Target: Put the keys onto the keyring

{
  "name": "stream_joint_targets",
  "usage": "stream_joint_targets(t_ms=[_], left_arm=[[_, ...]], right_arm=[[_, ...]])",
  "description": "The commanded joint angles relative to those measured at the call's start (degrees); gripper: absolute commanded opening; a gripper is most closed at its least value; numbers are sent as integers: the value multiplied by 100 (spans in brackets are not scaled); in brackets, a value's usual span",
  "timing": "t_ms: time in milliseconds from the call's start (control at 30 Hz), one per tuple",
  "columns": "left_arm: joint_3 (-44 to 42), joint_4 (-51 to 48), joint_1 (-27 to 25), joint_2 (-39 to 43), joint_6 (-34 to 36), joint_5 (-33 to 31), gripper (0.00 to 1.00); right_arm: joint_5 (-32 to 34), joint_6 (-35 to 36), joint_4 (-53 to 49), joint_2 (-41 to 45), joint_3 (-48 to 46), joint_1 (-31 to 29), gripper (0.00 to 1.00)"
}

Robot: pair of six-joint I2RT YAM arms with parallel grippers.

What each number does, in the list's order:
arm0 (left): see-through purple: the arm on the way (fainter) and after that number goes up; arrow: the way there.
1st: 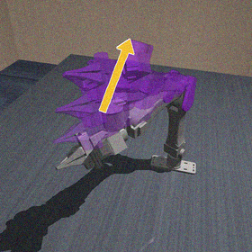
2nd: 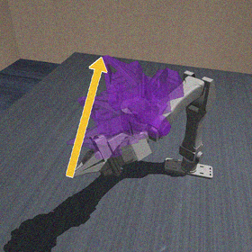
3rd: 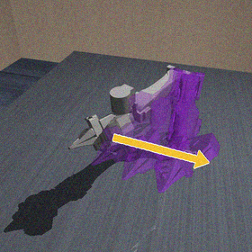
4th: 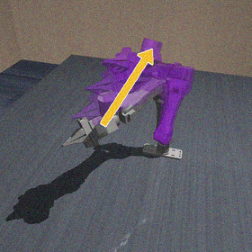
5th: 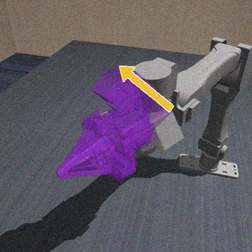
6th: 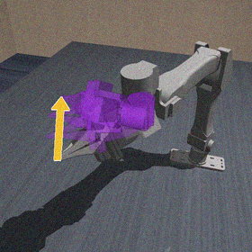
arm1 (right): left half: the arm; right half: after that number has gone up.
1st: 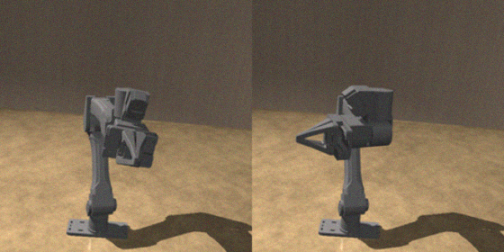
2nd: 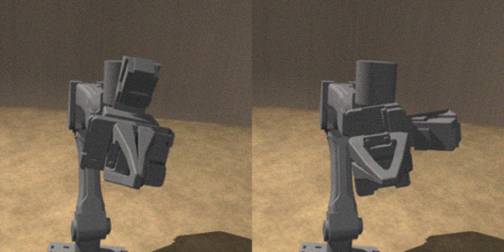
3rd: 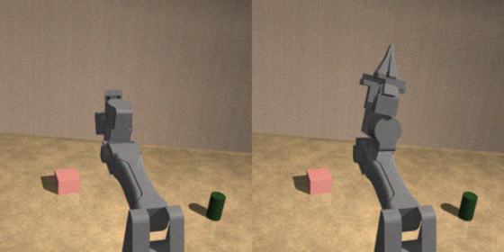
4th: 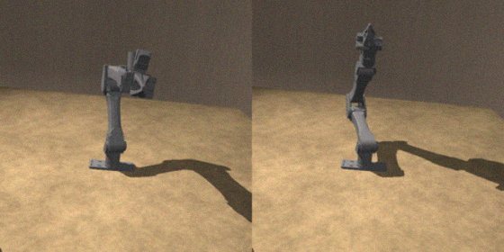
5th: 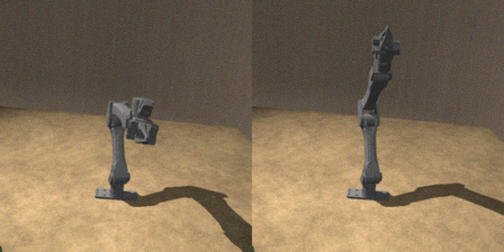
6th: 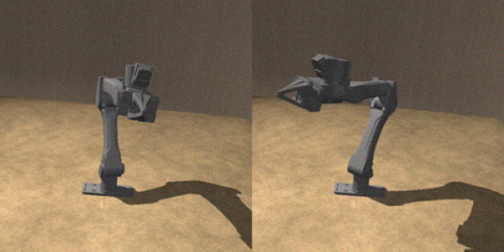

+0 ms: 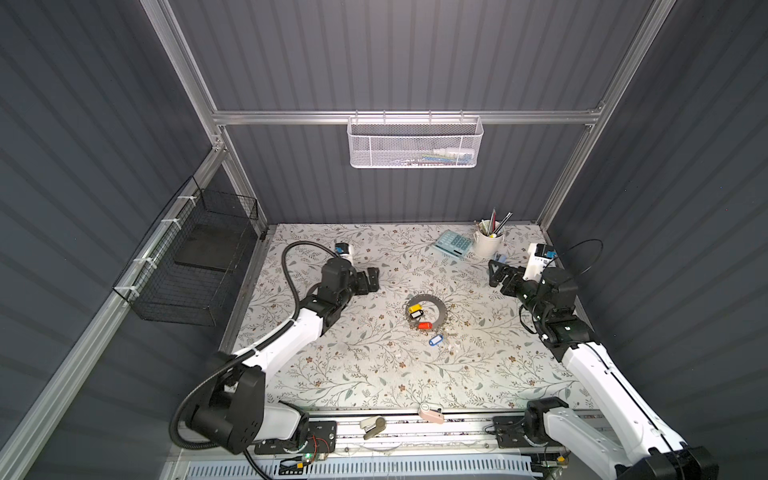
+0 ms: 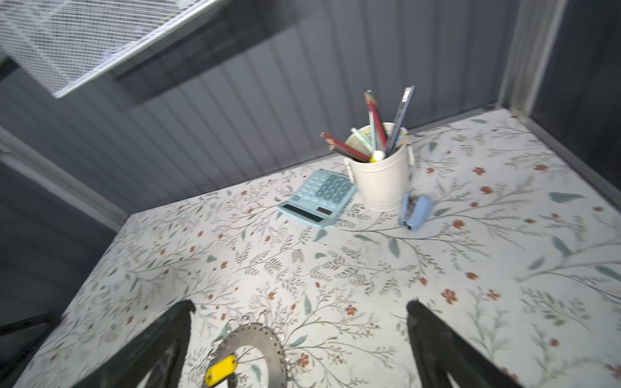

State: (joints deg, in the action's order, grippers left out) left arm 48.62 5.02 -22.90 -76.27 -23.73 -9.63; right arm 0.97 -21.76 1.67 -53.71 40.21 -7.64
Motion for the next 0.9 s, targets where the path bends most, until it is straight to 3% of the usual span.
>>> stream_joint_targets(t_ms=[0, 100, 200, 467, 567, 633, 700, 767, 800, 867], left_arm=[[-94, -703, 318, 130, -97, -1959, 100], [-297, -443, 378, -19, 397, -3290, 100], [-756, 515, 526, -192, 1075, -3773, 100], [-1573, 2926, 1099, -1221, 1940, -3399, 100], [-2132, 4022, 1332, -1474, 1853, -2964, 100], [-2499, 5299, 1366, -1920, 2256, -2451, 100], [-2440, 5019, 1358, -1986, 2421, -1731, 100], [-2598, 5930, 1358, -2373, 2561, -1926, 100], [-2467, 5195, 1358, -2161, 2380, -1851, 100], [-2392, 5474, 1363, -2334, 2475, -1921, 100]], right_arm=[[1270, 256, 114, -85, -143, 34, 99], [1855, 662, 1039, -118, -773, 43, 99], [2214, 874, 1102, -249, -826, 53, 99], [2433, 1207, 2867, -559, -1607, 248, 99], [2336, 1306, 3285, -893, -1764, 394, 99], [2076, 1370, 3692, -1079, -1930, 534, 99], [1769, 1400, 3953, -1241, -2019, 661, 99], [1332, 1439, 3986, -1270, -1990, 782, 99], [1104, 1497, 4166, -1372, -1977, 842, 99], [779, 1741, 4091, -1537, -1853, 904, 99]])
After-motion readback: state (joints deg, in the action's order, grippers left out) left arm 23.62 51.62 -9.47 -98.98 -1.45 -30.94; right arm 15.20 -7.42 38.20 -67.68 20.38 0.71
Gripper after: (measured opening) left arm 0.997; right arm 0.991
